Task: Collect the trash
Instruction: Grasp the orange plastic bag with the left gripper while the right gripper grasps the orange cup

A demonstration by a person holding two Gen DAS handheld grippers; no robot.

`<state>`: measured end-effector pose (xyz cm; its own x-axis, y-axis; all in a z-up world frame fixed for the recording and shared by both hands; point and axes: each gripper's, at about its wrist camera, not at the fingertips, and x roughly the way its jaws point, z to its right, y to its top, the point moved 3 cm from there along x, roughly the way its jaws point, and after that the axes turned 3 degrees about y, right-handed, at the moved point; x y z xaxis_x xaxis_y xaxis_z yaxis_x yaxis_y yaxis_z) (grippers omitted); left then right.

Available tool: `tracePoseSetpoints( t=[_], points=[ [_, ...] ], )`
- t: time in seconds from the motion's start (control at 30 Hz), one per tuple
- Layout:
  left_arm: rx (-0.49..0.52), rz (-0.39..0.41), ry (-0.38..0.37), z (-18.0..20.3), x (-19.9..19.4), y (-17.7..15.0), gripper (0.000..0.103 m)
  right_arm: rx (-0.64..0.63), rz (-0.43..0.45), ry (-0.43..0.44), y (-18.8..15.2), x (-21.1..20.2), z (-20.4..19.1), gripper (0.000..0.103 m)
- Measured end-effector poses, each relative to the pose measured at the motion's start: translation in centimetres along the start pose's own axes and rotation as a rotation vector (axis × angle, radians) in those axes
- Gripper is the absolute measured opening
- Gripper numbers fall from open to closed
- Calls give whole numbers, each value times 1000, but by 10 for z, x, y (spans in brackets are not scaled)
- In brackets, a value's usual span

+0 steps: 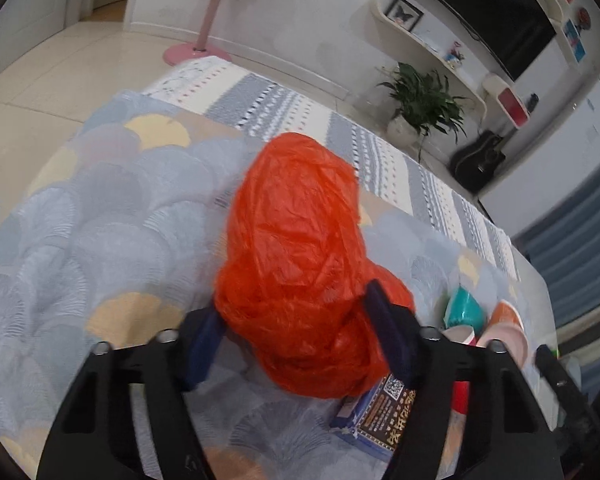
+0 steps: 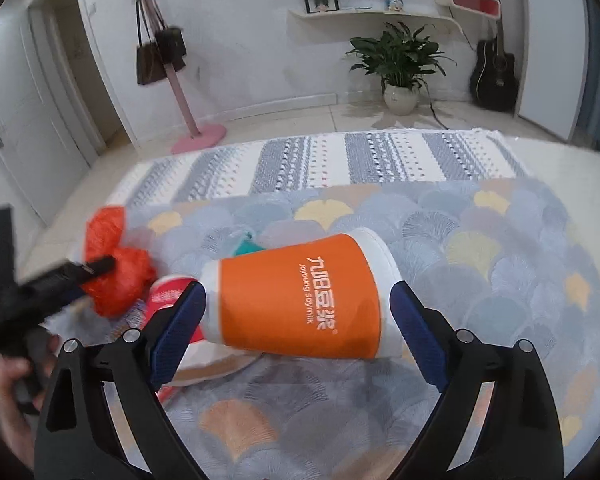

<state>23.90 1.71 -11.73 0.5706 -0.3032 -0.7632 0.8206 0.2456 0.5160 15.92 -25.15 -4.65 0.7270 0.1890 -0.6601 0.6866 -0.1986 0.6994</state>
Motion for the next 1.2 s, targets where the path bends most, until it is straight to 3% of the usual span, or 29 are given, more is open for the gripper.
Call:
tracePoseSetpoints(
  t=[0.17,0.23,0.3,0.43,0.6,0.73,0.8,0.9,1.2],
  points=[
    [58,16,12,8,-5,-5,38,-86,-20,-82,-2,11,-27,89],
    [67,18,8,9,-10,-7,34,-77,-40,-110,-9,17,-28,84],
    [68,16,-3,9,-14,-9,31,-59,-62,-131,-21,15,-21,61],
    [73,19,-5,8,-22,-11,31,-1,-57,-147,-39,-5,6,45],
    [94,42,-11,12,-34,-10,31,111,-41,-229,-51,-37,57,45],
    [96,60,-31,12,-43,-9,31,132,0,-192,-52,-60,64,45],
    [97,68,-42,11,-48,-9,31,120,7,-167,-47,-62,60,60],
    [107,80,-48,12,-55,-8,31,106,0,-164,-36,-52,61,71],
    [102,106,-57,-3,-81,-4,31,140,-110,-126,-23,16,79,74]
  ],
)
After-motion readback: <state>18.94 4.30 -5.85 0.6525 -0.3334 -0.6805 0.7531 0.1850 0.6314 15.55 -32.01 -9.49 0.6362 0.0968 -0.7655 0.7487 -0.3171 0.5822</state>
